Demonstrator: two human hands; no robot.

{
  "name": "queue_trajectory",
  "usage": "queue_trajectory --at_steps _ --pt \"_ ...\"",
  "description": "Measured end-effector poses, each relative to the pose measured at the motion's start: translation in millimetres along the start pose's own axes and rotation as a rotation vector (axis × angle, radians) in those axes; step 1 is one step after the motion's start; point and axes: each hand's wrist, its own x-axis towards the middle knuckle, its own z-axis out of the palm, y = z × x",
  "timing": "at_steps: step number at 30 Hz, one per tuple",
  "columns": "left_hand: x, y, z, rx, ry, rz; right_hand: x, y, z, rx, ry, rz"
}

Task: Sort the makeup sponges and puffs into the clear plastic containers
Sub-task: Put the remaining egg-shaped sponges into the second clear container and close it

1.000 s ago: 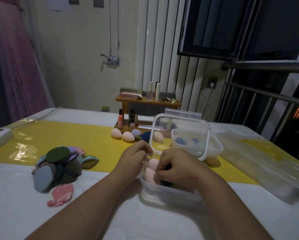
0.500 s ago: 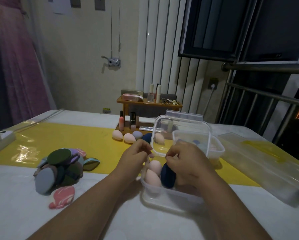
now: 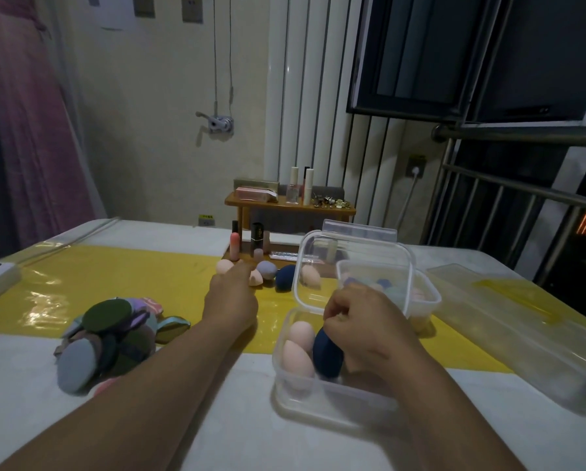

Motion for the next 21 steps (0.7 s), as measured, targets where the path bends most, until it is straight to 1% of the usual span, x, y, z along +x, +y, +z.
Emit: queue_trajectory --at_steps 3,6,9,14,18,21 --pt "7 -1 6 0.075 0.009 0.033 0 0 0 0.0 0.008 -0.005" --pt "10 -2 10 0.116 0.047 0.02 1 0 1 0.006 0.012 -0.01" --pt "8 -2 9 0.208 0.065 0.004 1 1 1 0.004 0.013 -0.015" --pt "1 0 4 0.226 0.129 -0.033 -1 1 1 0.005 0.025 -0.013" --pt "-7 5 -4 0.152 0.131 -0.01 0 1 0 0.015 0.012 -0.002" --pt "-21 16 -12 -0.058 0.125 -0.016 0 4 0 0.052 0.019 0.014"
